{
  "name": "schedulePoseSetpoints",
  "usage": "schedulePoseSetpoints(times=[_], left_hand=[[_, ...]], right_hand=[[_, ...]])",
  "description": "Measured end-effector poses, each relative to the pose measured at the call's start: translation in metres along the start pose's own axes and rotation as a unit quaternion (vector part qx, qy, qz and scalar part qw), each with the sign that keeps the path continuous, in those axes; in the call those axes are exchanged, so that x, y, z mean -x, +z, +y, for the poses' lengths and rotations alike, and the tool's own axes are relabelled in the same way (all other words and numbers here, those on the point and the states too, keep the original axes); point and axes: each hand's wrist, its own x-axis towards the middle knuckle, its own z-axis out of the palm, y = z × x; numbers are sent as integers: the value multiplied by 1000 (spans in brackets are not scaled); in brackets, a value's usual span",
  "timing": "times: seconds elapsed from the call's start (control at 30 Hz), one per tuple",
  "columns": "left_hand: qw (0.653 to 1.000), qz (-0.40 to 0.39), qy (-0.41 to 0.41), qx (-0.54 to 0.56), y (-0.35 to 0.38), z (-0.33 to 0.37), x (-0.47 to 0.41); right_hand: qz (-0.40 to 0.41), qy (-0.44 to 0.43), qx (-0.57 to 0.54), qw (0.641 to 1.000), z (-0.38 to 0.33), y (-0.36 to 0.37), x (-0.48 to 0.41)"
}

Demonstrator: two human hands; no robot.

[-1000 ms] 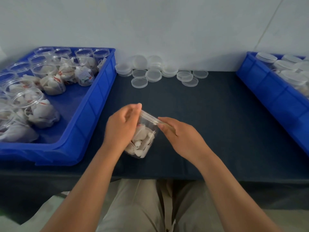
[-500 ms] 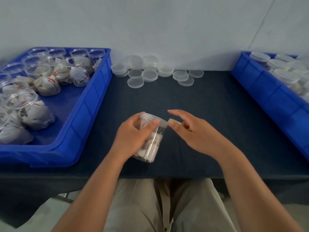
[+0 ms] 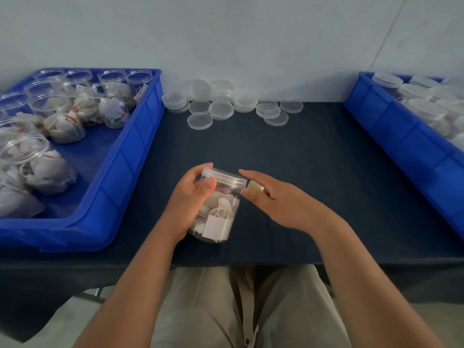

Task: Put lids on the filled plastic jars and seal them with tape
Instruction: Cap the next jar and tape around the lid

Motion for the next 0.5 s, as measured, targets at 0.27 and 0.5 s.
schedulePoseSetpoints(times=[0.27,0.5], left_hand=[[997,-47,20,-54,-12,7,-11],[960,0,31,-278,17,27,14]], right_hand=[[90,-9,42,995,-12,13,3],[144,6,111,983,-28,23,19]])
